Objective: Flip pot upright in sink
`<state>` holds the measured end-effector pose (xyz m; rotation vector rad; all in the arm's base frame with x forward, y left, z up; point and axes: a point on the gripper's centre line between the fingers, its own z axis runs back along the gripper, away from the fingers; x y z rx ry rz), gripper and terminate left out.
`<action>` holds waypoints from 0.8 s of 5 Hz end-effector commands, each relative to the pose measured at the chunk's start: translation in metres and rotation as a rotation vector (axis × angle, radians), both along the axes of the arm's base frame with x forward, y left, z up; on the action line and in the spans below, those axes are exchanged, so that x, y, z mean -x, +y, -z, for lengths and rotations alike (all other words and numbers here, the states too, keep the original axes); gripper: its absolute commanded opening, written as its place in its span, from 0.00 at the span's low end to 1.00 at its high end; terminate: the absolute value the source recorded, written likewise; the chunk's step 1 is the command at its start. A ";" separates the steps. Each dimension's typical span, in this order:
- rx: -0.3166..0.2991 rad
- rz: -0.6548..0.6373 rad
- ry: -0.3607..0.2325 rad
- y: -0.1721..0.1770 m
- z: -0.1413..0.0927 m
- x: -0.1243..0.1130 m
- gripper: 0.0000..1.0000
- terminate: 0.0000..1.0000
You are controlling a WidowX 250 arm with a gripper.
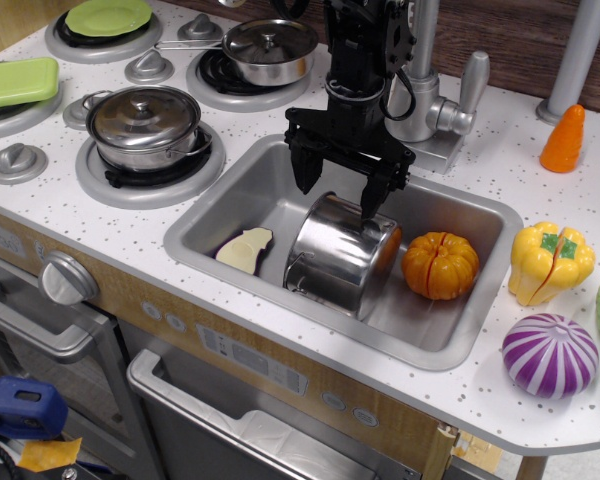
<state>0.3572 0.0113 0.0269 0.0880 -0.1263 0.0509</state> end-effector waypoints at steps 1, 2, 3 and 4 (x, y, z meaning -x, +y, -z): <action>0.000 0.000 0.000 0.000 0.000 0.000 1.00 0.00; 0.018 0.012 0.001 0.003 -0.004 -0.001 1.00 0.00; 0.064 0.024 -0.009 0.007 -0.007 -0.002 1.00 0.00; 0.173 0.020 -0.024 0.011 -0.010 -0.001 1.00 0.00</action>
